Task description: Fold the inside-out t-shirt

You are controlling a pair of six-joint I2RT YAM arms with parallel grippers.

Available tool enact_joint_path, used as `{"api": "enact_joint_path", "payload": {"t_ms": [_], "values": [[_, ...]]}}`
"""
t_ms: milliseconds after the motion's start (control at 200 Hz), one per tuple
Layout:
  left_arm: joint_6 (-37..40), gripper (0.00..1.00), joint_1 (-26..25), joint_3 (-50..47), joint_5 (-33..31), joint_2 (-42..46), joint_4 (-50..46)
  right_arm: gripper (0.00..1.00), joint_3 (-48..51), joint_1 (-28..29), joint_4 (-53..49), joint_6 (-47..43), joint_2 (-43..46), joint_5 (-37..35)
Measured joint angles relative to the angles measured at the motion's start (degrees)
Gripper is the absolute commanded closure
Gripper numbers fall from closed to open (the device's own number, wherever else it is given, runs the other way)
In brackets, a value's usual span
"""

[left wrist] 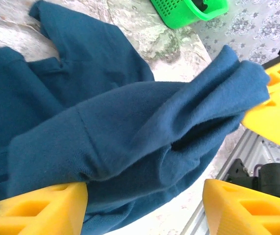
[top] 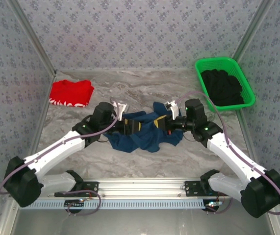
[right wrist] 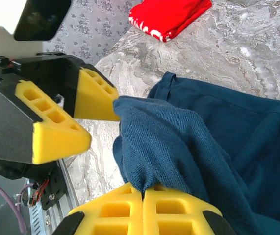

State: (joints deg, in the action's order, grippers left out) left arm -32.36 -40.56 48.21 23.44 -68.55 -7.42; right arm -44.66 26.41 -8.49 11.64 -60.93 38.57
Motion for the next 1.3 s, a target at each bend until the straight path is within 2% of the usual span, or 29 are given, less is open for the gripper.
{"api": "enact_joint_path", "payload": {"t_ms": [95, 175, 235, 380, 505, 560, 695, 769, 839, 914, 999, 1164, 1299], "values": [[-1.99, 0.36, -0.09, 0.35, 1.53, -2.95, 2.19, 1.00, 0.15, 0.15, 0.17, 0.00, 0.00, -0.39], [-2.91, 0.42, -0.09, 0.98, 2.08, -4.61, 3.15, 1.00, 0.35, 0.15, 0.22, 0.02, 0.02, -0.50], [-3.45, 0.51, -0.09, 1.40, 2.34, -5.44, 3.89, 1.00, 0.66, 0.26, 0.57, 0.02, 0.07, -0.63], [-4.61, 0.81, -0.07, 2.03, 3.23, -7.06, 6.43, 1.00, 1.77, 0.52, 1.46, 0.20, 0.48, -0.70], [-4.28, 0.95, -0.09, 2.40, 4.94, -8.48, 8.11, 1.00, 2.93, 0.52, 1.88, 0.90, 1.77, -0.90], [-4.20, 0.95, -0.07, 2.40, 5.90, -8.63, 8.59, 1.00, 3.30, 0.52, 2.38, 1.22, 2.47, -0.96], [-2.62, 0.67, -0.07, 2.80, 7.80, -8.63, 8.52, 1.00, 3.74, 0.52, 3.87, 2.14, 3.30, -1.31], [-1.03, 0.58, -0.07, 3.65, 7.74, -8.61, 6.23, 1.00, 3.82, 0.52, 4.35, 2.36, 3.30, -1.33], [0.13, 0.51, -0.07, 4.37, 6.99, -8.39, 3.58, 1.00, 3.98, 0.52, 4.44, 2.38, 3.30, -1.33], [1.18, 0.48, -0.07, 4.81, 6.78, -8.15, 1.09, 1.00, 4.13, 0.52, 4.44, 2.38, 3.30, -1.33], [1.51, 0.55, -0.07, 4.85, 6.82, -8.09, -1.03, 1.00, 4.13, 0.52, 4.44, 2.38, 3.30, -1.33], [1.33, 0.85, -0.07, 4.83, 7.89, -8.11, -1.64, 1.00, 4.13, 0.52, 4.44, 2.36, 3.30, -1.36], [1.14, 1.00, 0.17, 4.72, 8.13, -8.11, 0.31, 1.00, 4.22, 0.52, 4.31, 2.32, 3.37, -1.75]]}}
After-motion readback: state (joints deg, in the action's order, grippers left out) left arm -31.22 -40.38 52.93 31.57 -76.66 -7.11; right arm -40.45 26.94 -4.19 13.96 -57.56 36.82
